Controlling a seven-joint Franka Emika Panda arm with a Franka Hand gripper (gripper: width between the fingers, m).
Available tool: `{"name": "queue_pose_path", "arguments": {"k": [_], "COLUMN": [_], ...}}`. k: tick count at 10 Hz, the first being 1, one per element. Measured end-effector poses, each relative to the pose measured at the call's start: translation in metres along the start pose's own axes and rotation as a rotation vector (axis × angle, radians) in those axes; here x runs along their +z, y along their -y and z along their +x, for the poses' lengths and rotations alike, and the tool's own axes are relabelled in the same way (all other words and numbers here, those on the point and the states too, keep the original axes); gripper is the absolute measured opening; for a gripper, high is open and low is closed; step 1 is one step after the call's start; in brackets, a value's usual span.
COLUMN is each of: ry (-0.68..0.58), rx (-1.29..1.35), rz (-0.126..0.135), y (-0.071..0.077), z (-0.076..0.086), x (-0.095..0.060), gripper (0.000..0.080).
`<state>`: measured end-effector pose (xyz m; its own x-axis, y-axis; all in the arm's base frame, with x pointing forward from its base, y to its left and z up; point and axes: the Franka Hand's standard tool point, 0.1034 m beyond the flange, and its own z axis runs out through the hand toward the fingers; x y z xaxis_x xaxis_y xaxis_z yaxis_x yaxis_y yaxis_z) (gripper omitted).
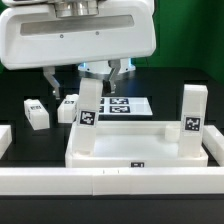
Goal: Assemble desk
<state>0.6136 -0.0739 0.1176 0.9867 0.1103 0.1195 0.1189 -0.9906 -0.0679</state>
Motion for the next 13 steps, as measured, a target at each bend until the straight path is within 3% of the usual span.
{"name": "queue_pose_path", "arguments": {"k": [1, 2, 6, 11, 13], "ry": [0.001, 0.001, 0.001, -0.014, -0.023], "rx": [-0.008, -0.02, -0.004, 0.505, 0.69], "rz": [0.0, 0.0, 0.001, 0.054, 0.051], "y": [0.0, 0.0, 0.001, 0.01, 0.012], "z": [-0.001, -0.001, 0.0, 0.001, 0.003], "x": [0.001, 0.001, 0.001, 0.003, 0.004], "gripper": [0.0443, 0.0288, 0.0288, 0.0288, 0.0288]}}
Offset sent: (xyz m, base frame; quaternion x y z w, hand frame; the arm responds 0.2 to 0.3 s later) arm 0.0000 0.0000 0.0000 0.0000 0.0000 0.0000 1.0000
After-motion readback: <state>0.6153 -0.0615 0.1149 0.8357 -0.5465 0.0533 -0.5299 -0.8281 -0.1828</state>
